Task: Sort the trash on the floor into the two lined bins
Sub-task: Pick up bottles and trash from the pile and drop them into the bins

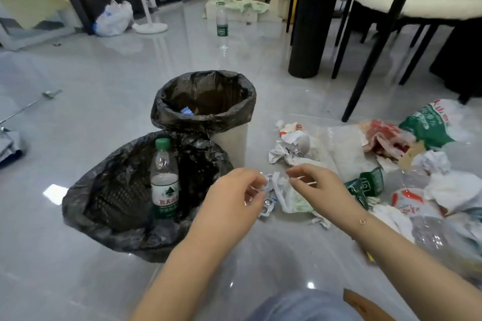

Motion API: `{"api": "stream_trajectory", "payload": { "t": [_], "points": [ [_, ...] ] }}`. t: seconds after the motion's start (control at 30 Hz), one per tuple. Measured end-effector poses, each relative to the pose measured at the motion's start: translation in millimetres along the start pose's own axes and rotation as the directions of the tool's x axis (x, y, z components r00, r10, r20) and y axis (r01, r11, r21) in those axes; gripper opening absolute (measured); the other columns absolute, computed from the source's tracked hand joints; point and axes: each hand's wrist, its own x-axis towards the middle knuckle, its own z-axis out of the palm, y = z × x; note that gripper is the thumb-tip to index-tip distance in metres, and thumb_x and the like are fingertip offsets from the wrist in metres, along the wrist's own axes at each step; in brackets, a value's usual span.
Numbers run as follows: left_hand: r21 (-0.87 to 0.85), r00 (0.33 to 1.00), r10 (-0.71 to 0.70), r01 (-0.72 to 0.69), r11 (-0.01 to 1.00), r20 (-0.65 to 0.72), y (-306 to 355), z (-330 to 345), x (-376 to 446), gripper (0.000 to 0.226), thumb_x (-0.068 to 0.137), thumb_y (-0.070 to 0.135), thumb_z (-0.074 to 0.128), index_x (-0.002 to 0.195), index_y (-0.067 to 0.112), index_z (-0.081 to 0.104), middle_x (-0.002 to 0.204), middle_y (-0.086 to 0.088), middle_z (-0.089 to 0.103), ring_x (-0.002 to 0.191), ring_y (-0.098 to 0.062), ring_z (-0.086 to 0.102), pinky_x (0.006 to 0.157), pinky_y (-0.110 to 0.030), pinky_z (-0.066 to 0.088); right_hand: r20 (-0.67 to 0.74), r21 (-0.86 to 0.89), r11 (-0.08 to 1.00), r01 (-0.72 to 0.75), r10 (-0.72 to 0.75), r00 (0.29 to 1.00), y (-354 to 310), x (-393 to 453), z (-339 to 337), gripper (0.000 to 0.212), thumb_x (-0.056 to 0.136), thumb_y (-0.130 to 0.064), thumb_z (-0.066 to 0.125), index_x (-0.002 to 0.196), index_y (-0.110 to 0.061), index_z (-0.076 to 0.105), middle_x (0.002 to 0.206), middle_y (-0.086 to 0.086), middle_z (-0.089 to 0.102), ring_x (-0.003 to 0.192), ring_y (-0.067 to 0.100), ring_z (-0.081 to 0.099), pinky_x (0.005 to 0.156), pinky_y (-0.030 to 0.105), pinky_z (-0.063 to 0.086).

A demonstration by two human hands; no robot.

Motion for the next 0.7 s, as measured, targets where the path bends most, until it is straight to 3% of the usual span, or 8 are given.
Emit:
{"api": "stream_trajectory", "payload": {
  "t": [0.1,0.17,0.23,0.3,0.43,0.57,0.63,0.7],
  "points": [
    [-0.073,0.994,-0.06,0.067,0.995,0.09,-4.8,44.7,13.7,0.017,0.085,0.012,0.061,0.096,0.023,0.069,0.094,0.008,0.066,0.081,-0.005,0.063,0.08,-0.019,0.049,0.012,0.036,0.995,-0.093,0.093,0.996,31.4,-16.0,-15.2,0.018,0.09,-0.014,0.059,0.105,-0.015,0.07,0.099,-0.005,0.069,0.086,0.006,0.062,0.068,0.006,0.044],
    [0.041,0.979,-0.081,0.075,0.996,0.189,-21.3,78.2,22.1,0.016,0.085,0.013,0.06,0.099,0.017,0.067,0.099,0.005,0.064,0.093,-0.014,0.062,0.087,-0.022,0.044,0.011,0.039,0.987,-0.154,0.154,0.988,52.3,-22.4,-18.4,0.019,0.09,-0.014,0.059,0.106,-0.016,0.069,0.096,-0.008,0.067,0.083,0.006,0.062,0.064,0.004,0.043],
    [0.192,0.95,-0.112,0.057,0.98,0.29,-45.7,105.6,26.6,0.022,0.085,0.012,0.058,0.106,0.013,0.065,0.115,0.0,0.057,0.112,-0.018,0.053,0.088,-0.017,0.034,0.034,-0.01,0.98,-0.198,0.199,0.979,68.2,-24.5,-13.8,0.021,0.088,-0.013,0.059,0.107,-0.018,0.068,0.097,-0.009,0.063,0.09,0.009,0.061,0.071,0.008,0.043],
    [0.277,0.921,-0.144,0.042,0.96,0.362,-69.1,130.4,32.8,0.035,0.083,0.01,0.056,0.118,0.014,0.059,0.134,-0.003,0.046,0.127,-0.02,0.043,0.095,-0.021,0.034,0.065,-0.15,0.974,-0.172,0.183,0.981,87.4,-20.4,-5.6,0.024,0.087,-0.013,0.06,0.109,-0.018,0.067,0.114,-0.002,0.058,0.112,0.016,0.054,0.089,0.016,0.037],
    [0.404,0.944,-0.184,0.061,0.913,0.274,-97.0,150.4,42.6,0.066,0.09,0.02,0.052,0.15,0.024,0.024,0.157,-0.003,0.017,0.144,-0.021,0.017,0.112,-0.031,0.023,0.15,-0.486,0.874,-0.018,0.103,0.983,101.2,-6.7,15.7,0.05,0.083,-0.02,0.057,0.132,-0.026,0.051,0.155,0.005,0.022,0.143,0.022,0.019,0.114,0.028,0.017],
    [0.507,0.935,-0.299,0.168,0.846,0.188,-110.2,167.4,61.7,0.078,0.092,0.033,0.051,0.152,0.032,0.002,0.16,-0.006,-0.009,0.147,-0.03,-0.004,0.116,-0.049,0.013,0.172,-0.657,0.748,0.093,0.029,0.985,105.8,22.2,36.4,0.07,0.083,-0.032,0.058,0.146,-0.033,0.027,0.16,0.002,-0.007,0.147,0.028,-0.007,0.12,0.043,0.002],
    [0.485,0.915,-0.34,0.2,0.851,0.218,-116.5,174.0,72.7,0.08,0.091,0.035,0.052,0.151,0.039,0.0,0.16,-0.002,-0.015,0.147,-0.034,-0.005,0.115,-0.055,0.016,0.202,-0.694,0.712,0.108,0.049,0.978,110.1,36.9,45.9,0.073,0.086,-0.035,0.057,0.148,-0.038,0.02,0.16,0.001,-0.012,0.146,0.031,-0.012,0.118,0.05,-0.003],
    [0.464,0.908,-0.337,0.194,0.865,0.248,-120.4,177.5,81.8,0.078,0.09,0.033,0.052,0.15,0.042,0.004,0.161,-0.001,-0.011,0.145,-0.034,0.009,0.113,-0.053,0.02,0.235,-0.711,0.696,0.105,0.094,0.967,118.5,49.1,52.6,0.07,0.088,-0.035,0.057,0.147,-0.04,0.02,0.16,-0.001,-0.014,0.146,0.032,-0.012,0.117,0.052,-0.003]
  ]
}}
